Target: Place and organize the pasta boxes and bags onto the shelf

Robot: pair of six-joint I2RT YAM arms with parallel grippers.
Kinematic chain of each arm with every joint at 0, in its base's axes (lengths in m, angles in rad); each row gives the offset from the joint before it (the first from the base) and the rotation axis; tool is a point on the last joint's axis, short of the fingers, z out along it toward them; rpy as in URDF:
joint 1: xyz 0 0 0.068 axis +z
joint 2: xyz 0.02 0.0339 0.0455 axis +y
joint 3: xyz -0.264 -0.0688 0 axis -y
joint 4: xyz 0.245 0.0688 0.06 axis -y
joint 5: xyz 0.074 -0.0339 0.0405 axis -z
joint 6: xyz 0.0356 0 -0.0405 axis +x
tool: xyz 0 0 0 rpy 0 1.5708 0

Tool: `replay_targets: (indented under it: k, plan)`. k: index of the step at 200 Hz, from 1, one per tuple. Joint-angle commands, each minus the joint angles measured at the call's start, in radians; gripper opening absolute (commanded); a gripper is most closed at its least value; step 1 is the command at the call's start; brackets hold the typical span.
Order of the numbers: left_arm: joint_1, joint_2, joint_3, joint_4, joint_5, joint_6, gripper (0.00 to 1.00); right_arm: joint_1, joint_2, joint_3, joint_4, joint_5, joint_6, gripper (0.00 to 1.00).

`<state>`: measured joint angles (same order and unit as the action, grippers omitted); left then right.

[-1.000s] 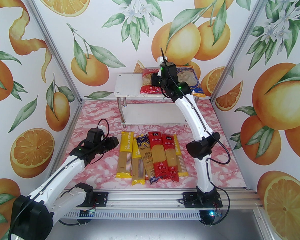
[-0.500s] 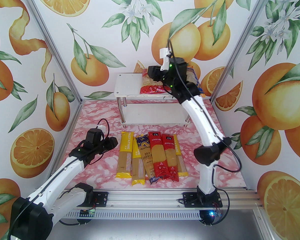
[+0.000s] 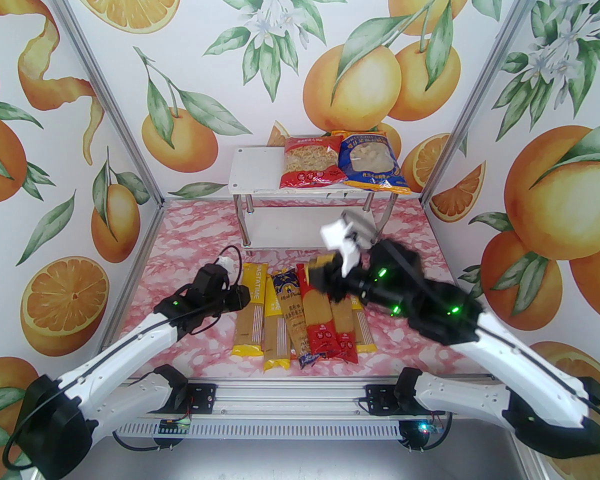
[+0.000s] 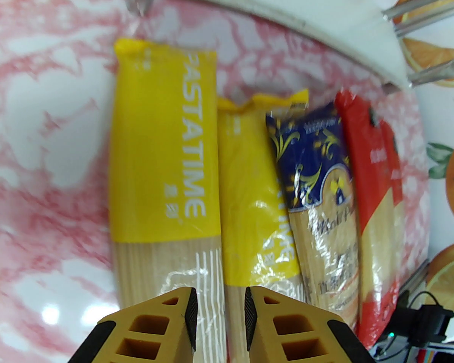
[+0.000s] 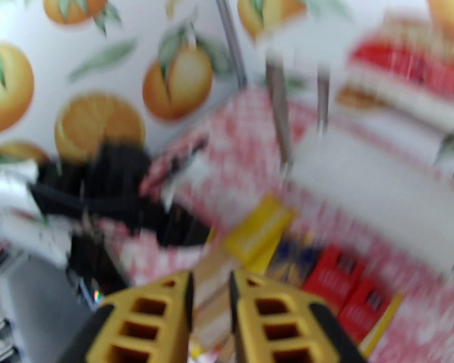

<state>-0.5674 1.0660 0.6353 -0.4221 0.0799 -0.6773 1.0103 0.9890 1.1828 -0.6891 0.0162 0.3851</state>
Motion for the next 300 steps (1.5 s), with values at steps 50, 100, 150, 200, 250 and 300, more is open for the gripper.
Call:
replay_targets:
  k: [50,100,150,200,250,300]
  plan:
    - [-0.068,0.098,0.026,0.108,0.019,-0.075,0.33,0.061,-0.020,-0.359,-0.057,0.181,0.462,0.63]
    - [-0.078,0.071,0.026,0.082,0.007,-0.083,0.34,0.013,0.106,-0.387,0.003,0.163,0.486,0.84]
    - [-0.078,0.045,0.020,0.014,-0.002,-0.063,0.36,-0.096,0.161,-0.431,0.086,0.114,0.453,0.87]
    - [-0.063,0.067,-0.083,0.121,0.036,-0.122,0.37,-0.125,0.263,-0.418,0.139,0.031,0.390,0.88]
    - [-0.062,0.144,-0.052,0.170,0.064,-0.112,0.37,-0.141,0.338,-0.417,0.185,-0.011,0.375,0.88]
    - [-0.033,0.168,-0.078,0.206,0.079,-0.120,0.38,-0.110,0.442,-0.381,0.282,-0.149,0.370,0.78]
